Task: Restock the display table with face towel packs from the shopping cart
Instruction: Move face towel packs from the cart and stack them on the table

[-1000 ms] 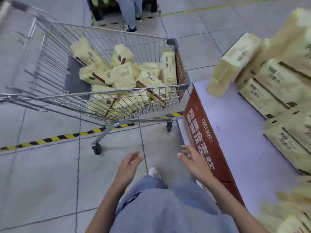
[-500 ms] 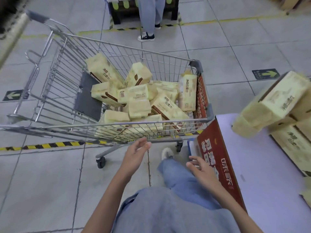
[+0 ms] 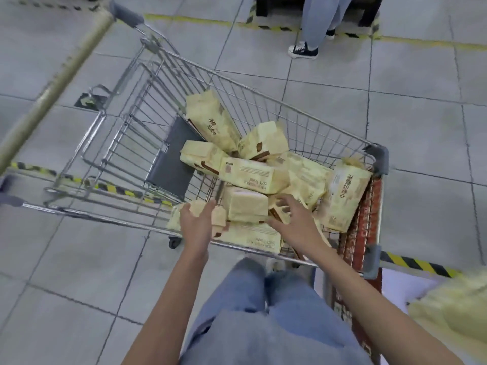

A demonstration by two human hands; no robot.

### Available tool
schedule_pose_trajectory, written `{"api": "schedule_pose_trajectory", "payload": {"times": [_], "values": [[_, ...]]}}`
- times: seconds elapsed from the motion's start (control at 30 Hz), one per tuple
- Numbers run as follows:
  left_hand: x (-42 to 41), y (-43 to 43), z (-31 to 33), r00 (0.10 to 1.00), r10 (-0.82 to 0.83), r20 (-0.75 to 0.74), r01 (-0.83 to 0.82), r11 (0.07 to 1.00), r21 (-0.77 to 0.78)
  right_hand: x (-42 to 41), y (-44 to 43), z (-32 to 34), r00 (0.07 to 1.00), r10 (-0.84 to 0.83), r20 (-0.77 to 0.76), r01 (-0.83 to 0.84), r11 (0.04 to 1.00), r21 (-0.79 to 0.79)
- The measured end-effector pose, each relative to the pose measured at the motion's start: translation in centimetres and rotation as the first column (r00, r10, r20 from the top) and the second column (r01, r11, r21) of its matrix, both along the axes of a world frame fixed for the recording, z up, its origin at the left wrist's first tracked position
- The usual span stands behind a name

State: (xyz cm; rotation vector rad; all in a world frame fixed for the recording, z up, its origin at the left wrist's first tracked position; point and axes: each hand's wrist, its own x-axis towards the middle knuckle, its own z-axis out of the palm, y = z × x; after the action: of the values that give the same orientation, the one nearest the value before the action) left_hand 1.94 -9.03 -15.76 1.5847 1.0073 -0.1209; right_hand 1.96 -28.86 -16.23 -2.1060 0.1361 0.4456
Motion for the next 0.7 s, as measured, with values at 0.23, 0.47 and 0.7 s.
{"api": "schedule_pose_trajectory", "payload": {"times": [0.23,0.47,0.7], "values": [[6.0,2.5,-5.8,0.906,0.191,-0.378,-0.137,0.976,0.167,5.6,5.6,-6.9,0.918,0.395,-0.02,-0.382,0.872,-0.305],[7.7,5.1,-8.5,0.809,0.251,-0.531,-0.259,0.964,0.061,6.8,7.1,-11.0,0.854,0.52,-0.025,-0.459,0.728,-0.51],[8.0,6.4,-8.2,0.799,0.082,-0.595,-0.181,0.977,-0.109,6.7,7.6,-12.6,0.858,0.507,0.085,-0.38,0.738,-0.558]]}}
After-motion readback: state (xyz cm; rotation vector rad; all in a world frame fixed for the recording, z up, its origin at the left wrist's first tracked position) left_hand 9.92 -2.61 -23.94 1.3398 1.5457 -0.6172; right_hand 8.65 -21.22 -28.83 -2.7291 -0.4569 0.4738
